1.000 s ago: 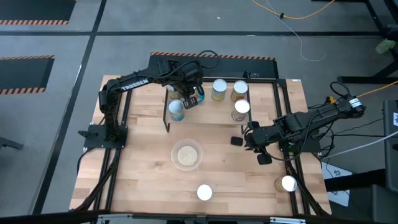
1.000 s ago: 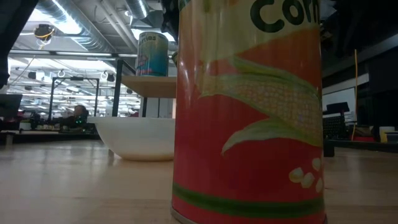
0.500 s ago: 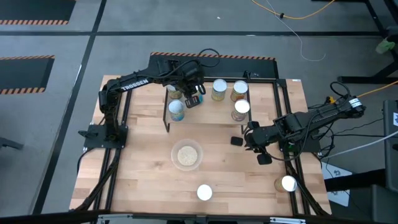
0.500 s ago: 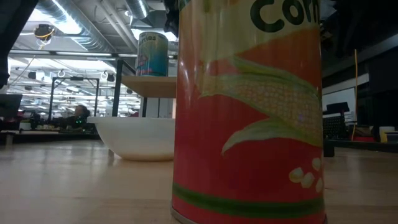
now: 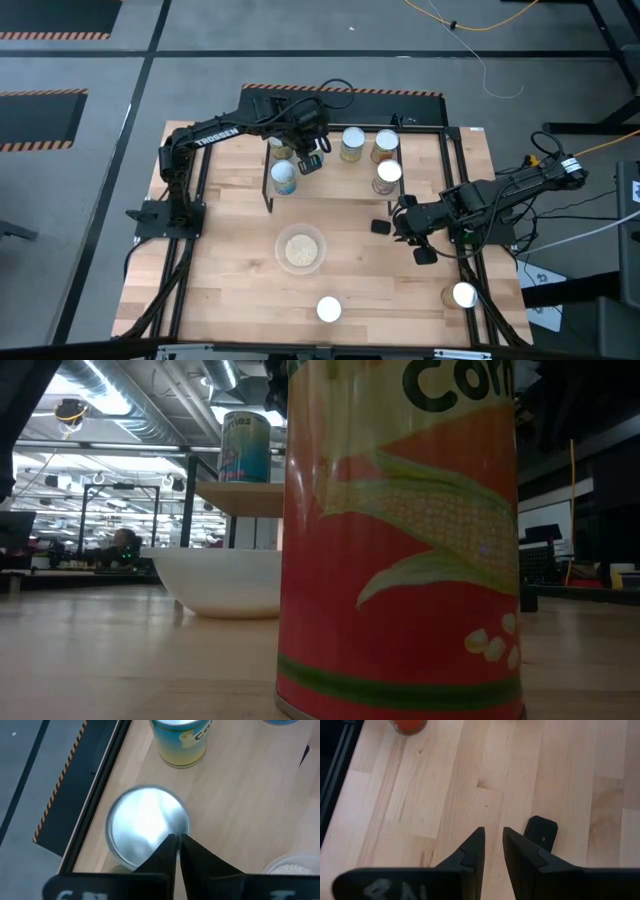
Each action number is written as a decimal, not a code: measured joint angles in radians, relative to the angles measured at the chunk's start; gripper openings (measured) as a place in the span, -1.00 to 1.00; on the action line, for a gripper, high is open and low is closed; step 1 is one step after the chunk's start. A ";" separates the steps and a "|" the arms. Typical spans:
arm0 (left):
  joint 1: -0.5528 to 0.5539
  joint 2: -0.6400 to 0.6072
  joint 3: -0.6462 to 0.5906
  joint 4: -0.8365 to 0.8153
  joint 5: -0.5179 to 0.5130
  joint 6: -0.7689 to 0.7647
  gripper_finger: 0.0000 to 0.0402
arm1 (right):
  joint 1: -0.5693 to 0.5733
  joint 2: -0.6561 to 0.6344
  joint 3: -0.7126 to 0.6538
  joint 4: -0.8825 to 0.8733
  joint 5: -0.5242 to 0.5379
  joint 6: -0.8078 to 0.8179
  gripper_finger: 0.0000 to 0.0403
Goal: Pick and place cans onto a shelf
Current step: Put the canned corn on the shelf
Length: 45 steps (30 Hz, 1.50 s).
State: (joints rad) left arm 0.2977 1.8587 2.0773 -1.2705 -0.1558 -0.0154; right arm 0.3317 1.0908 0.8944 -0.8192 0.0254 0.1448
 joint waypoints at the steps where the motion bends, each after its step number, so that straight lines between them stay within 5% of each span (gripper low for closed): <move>1: 0.000 0.000 0.000 0.000 0.000 0.000 -0.93 | 0.000 0.000 0.000 0.000 0.000 0.000 -0.63; 12: -0.007 0.000 0.000 0.007 0.010 -0.001 -0.93 | 0.000 0.000 0.000 0.000 0.000 0.000 -0.63; 23: -0.018 0.000 0.000 0.032 0.012 -0.001 -0.60 | 0.000 0.000 0.000 0.000 0.000 0.000 -0.63; 31: -0.030 0.000 0.000 0.109 0.020 -0.031 -0.58 | 0.000 0.000 0.000 0.000 0.000 0.003 -0.63; 45: -0.324 0.000 0.000 0.113 0.175 -0.279 -0.59 | 0.000 0.000 0.000 0.000 0.000 0.020 -0.63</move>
State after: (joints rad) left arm -0.0258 1.8587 2.0773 -1.1579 0.0196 -0.2948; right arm 0.3317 1.0908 0.8944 -0.8188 0.0254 0.1652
